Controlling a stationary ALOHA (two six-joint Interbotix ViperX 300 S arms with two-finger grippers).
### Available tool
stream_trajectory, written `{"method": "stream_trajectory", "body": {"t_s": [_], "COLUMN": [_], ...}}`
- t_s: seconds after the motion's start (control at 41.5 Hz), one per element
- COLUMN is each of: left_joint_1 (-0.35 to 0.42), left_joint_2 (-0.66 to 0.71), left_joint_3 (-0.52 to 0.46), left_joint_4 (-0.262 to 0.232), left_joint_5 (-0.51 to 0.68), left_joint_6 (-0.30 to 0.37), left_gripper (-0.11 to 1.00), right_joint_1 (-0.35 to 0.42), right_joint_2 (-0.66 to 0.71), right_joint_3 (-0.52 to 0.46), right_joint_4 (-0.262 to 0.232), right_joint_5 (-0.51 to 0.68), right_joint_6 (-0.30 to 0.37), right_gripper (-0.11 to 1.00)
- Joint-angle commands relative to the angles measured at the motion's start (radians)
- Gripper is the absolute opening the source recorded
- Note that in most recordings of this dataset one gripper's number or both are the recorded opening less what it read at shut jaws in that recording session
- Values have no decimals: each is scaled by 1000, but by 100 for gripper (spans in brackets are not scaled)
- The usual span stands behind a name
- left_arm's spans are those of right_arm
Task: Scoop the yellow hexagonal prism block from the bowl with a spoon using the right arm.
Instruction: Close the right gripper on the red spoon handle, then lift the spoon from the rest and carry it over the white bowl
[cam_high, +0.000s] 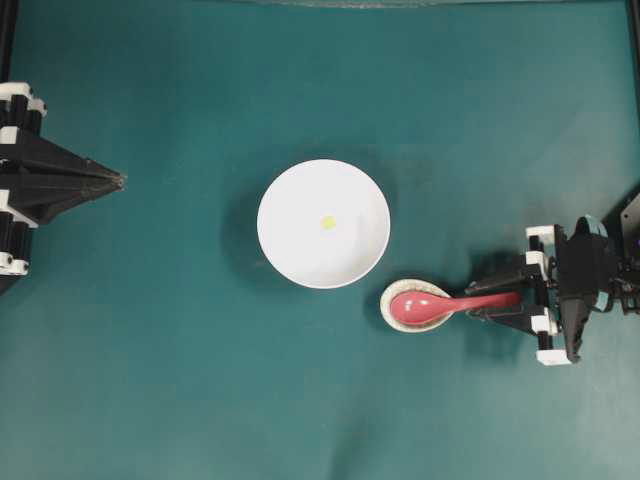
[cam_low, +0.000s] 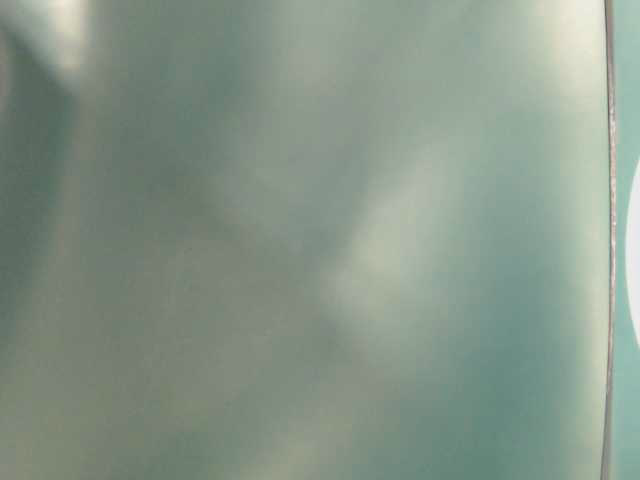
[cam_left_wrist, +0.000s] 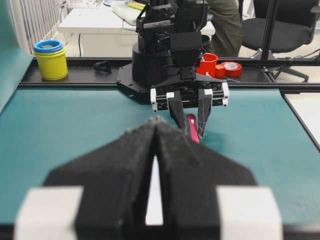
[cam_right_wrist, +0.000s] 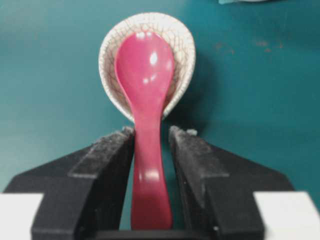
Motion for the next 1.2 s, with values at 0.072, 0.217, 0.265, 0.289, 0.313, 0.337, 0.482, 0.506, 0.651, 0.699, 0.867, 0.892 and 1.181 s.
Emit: {"method": "stream_trajectory", "body": {"t_s": [0.072,0.217,0.265,0.289,0.313,0.337,0.482,0.506,0.651,0.699,0.867,0.892,1.181], "left_joint_1": [0,2,0,2,0,2,2,0,0,0,2,0,2], "left_joint_2": [9,8,9,8,8,8,8,9,8,8,8,8,9], "left_joint_3": [-15,-15,-15,-15,-15,-15,-15,-15,-15,-15,-15,-15,-15], "left_joint_4": [2,2,2,2,2,0,2,0,2,2,2,2,2], "left_joint_5": [-5,2,5,5,5,5,5,5,6,6,6,5,8], "left_joint_6": [0,0,0,0,0,0,0,0,0,0,0,0,0], "left_gripper": [0,0,0,0,0,0,0,0,0,0,0,0,0], "right_joint_1": [5,5,6,6,5,5,5,5,2,0,-11,-12,-23], "right_joint_2": [-18,-17,-18,-17,-18,-17,-17,-18,-17,-18,-17,-17,-18], "right_joint_3": [-6,-12,-15,-17,-18,-18,-21,-21,-21,-21,-23,-23,-28], "right_joint_4": [2,2,2,2,2,2,3,3,2,2,3,3,3], "right_joint_5": [-2,-5,-5,-3,-2,-2,-2,-2,-2,-2,-2,-2,0], "right_joint_6": [-11,-29,-35,-38,-41,-43,-43,-44,-43,-44,-43,-43,-44], "right_gripper": [42,42,41,42,41,41,41,41,41,41,41,41,23]}}
